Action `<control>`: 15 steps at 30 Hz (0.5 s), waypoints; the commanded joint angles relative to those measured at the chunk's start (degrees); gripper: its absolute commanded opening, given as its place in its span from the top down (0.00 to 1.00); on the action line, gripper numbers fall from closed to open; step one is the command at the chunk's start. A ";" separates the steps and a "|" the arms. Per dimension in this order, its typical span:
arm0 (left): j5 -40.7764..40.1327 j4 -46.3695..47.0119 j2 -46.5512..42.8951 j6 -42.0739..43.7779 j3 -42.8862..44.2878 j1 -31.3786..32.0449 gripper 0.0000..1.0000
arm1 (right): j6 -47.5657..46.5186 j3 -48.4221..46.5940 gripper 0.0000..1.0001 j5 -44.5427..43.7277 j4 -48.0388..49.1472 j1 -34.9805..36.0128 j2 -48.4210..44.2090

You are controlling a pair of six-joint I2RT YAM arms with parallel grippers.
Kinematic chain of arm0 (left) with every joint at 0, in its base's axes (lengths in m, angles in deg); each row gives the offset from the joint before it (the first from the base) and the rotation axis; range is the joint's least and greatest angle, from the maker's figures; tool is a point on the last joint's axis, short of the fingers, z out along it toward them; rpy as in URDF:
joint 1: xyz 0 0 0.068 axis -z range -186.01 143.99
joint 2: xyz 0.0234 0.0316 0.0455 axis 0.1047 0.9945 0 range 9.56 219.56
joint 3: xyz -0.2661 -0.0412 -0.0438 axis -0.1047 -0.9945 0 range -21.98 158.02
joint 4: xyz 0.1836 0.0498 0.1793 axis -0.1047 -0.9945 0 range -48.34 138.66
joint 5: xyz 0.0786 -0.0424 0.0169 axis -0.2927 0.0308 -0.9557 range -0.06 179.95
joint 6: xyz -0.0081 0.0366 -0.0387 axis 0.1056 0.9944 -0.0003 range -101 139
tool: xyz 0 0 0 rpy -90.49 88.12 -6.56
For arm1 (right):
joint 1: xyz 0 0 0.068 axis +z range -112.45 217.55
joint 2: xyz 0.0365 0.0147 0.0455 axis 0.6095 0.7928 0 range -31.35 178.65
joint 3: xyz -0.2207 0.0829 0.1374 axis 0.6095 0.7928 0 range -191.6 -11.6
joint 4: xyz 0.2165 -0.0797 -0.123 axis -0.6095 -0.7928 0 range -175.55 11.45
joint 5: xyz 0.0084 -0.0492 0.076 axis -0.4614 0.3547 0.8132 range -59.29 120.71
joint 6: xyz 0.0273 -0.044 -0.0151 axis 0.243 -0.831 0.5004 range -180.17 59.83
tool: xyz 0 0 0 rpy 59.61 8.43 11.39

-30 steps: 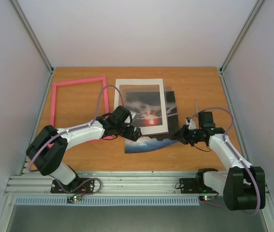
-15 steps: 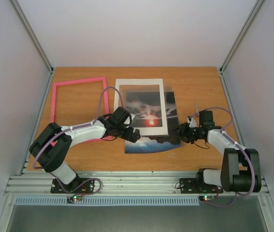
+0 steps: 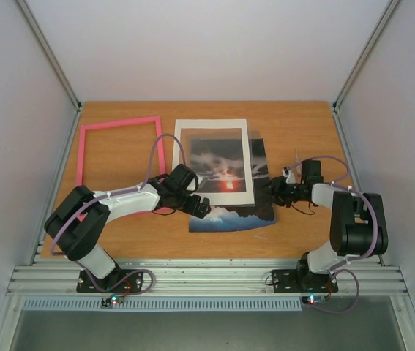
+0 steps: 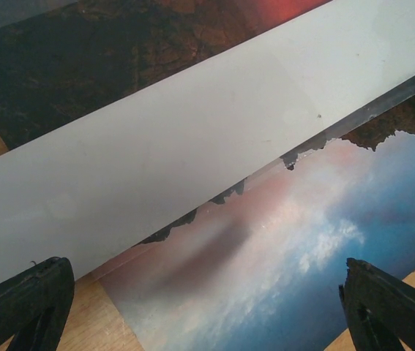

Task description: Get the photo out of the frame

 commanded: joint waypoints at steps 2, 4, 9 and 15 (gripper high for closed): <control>1.02 1.09 -0.30 0.24 -0.53 -0.06 0.01 | 0.02 -4.28 0.60 1.85 4.92 -0.59 4.87; 1.02 0.92 -0.42 0.24 -0.44 -0.08 0.01 | 0.02 -5.44 0.60 1.94 5.72 -0.61 6.59; 1.02 0.40 -0.26 0.39 -0.07 -0.05 0.01 | 0.64 -8.01 0.62 2.80 7.97 -0.61 11.39; 0.61 -0.15 -0.73 0.50 0.59 -0.10 0.01 | 1.12 -9.01 0.69 3.58 9.77 -0.61 14.49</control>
